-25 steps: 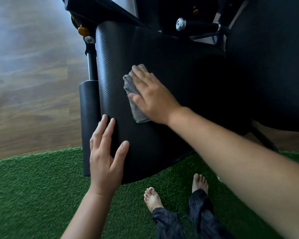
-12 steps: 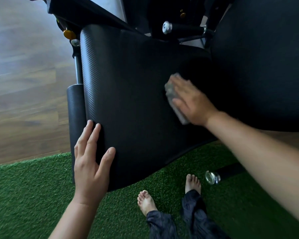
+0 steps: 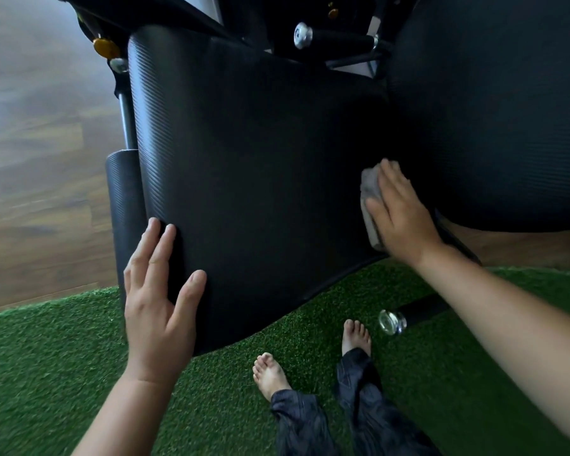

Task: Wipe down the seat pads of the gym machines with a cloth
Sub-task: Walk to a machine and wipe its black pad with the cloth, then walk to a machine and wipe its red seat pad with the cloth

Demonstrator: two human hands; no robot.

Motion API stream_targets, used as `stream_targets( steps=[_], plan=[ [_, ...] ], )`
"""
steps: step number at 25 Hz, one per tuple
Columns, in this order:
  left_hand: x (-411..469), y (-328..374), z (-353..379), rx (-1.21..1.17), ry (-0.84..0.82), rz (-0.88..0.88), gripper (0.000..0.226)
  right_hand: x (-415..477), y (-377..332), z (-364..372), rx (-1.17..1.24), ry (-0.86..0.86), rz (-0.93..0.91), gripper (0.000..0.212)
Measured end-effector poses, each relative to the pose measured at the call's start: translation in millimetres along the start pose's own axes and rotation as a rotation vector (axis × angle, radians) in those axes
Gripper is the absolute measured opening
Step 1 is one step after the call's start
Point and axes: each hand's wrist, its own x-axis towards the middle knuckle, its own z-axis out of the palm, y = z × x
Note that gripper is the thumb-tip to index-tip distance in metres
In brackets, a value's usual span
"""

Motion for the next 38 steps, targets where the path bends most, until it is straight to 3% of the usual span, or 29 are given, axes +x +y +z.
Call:
stream_targets(
  steps=[4,8,10,13,16,22,30,34,38],
  plan=[
    [0.0,0.6,0.8,0.003,0.013,-0.004,0.065,61.2,-40.0,-2.1,-0.004,0.074,0.182,0.069],
    [0.2,2.8,-1.4,-0.003,0.002,-0.020,0.066,-50.4,-106.1,32.5,0.052,-0.033,-0.203,0.072],
    [0.6,3.1,-1.6,0.003,-0.006,-0.015,0.066,-8.4,-113.7,27.3,0.075,0.002,-0.261,0.074],
    [0.4,2.2,-0.3,0.004,-0.007,-0.022,0.066,106.2,-133.1,13.7,0.146,-0.001,-0.106,0.067],
    [0.4,2.6,-2.1,0.006,-0.014,-0.023,0.067,142.5,-146.9,8.6,0.211,0.054,-0.086,0.053],
    [30.1,36.9,-52.9,0.200,-0.306,-0.121,0.086,72.6,-162.1,-50.7,0.266,0.003,-0.083,0.037],
    [73.4,171.2,-112.4,0.502,-0.542,0.183,0.071,-56.4,-192.1,-182.5,0.328,0.084,-0.003,0.022],
    [58.5,244.7,-90.8,0.534,-0.592,0.372,0.071,-114.9,-173.7,-234.4,0.316,0.208,0.044,0.039],
    [27.5,312.6,-56.8,0.551,-0.632,0.528,0.072,-172.3,-134.7,-279.7,0.299,0.307,0.124,0.043]
  ],
)
